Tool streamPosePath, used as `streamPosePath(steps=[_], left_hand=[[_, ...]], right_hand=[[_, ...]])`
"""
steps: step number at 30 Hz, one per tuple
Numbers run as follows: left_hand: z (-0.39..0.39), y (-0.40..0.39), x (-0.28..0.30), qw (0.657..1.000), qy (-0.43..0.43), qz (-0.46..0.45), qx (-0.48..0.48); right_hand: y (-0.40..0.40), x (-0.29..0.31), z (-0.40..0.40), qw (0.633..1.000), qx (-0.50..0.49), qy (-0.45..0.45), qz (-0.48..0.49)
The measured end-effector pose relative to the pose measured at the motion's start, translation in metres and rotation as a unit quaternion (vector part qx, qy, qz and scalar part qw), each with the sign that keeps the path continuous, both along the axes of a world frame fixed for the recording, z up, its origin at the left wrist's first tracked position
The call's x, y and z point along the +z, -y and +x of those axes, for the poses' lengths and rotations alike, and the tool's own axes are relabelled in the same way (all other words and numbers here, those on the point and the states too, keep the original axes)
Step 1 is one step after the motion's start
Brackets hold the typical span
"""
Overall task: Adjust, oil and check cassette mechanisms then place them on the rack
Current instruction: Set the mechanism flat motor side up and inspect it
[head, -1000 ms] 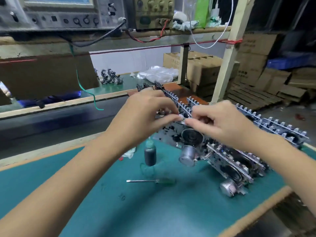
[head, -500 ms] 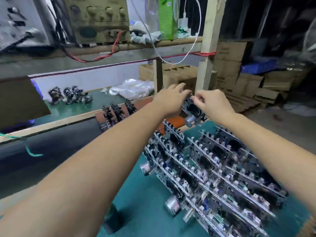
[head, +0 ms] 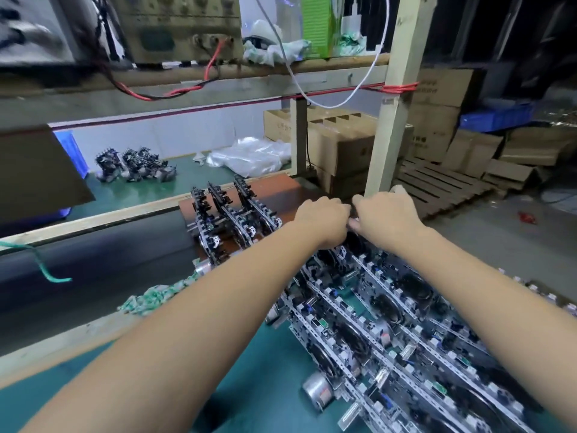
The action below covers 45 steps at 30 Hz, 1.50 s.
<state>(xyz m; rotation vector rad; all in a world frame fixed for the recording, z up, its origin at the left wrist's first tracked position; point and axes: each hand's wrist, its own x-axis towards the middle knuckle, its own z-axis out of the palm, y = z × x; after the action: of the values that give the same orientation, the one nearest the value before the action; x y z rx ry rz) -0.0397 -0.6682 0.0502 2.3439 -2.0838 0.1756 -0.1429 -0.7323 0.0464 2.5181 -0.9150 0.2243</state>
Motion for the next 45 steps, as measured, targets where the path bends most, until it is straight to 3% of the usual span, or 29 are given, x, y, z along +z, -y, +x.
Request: streamPosePath(steps=[5,10,15,20,25,29,32,34,36,40,45], left_hand=[[-0.013,-0.104,0.032,0.990,-0.005,-0.142,-0.017],[-0.029,-0.253,0.032,0.983,-0.002,-0.183,-0.014],[-0.036,-0.389,-0.013,0.983,-0.031,-0.126,0.128],[-0.029,-0.517,-0.054,0.951,-0.065,-0.070,0.294],[-0.023,-0.629,-0.064,0.889,0.017,-0.140,0.435],[-0.016,-0.692,-0.054,0.793,0.118,-0.167,0.573],[-0.009,-0.722,-0.047,0.717,0.087,-0.110,0.683],[-0.001,-0.732,-0.046,0.672,0.031,-0.061,0.738],[0.004,-0.736,-0.049,0.680,-0.011,-0.041,0.732],[0.007,-0.735,-0.048,0.737,-0.052,-0.098,0.667],[-0.004,-0.693,-0.041,0.841,-0.055,-0.139,0.521]], right_hand=[[-0.094,0.036,-0.028,0.989,0.086,0.106,0.053],[-0.224,0.028,-0.050,0.950,0.214,0.151,0.167],[-0.321,-0.021,-0.030,0.890,0.328,0.070,0.309],[-0.414,-0.061,0.020,0.835,0.450,-0.051,0.313],[-0.508,-0.070,0.075,0.759,0.549,-0.061,0.344],[-0.587,-0.068,0.123,0.712,0.591,-0.031,0.379],[-0.636,-0.064,0.154,0.724,0.657,0.017,0.210],[-0.657,-0.057,0.167,0.710,0.701,0.014,0.066],[-0.670,-0.052,0.176,0.685,0.729,0.001,-0.013],[-0.661,-0.038,0.180,0.648,0.760,-0.011,-0.039],[-0.577,-0.029,0.149,0.697,0.714,-0.043,0.040]])
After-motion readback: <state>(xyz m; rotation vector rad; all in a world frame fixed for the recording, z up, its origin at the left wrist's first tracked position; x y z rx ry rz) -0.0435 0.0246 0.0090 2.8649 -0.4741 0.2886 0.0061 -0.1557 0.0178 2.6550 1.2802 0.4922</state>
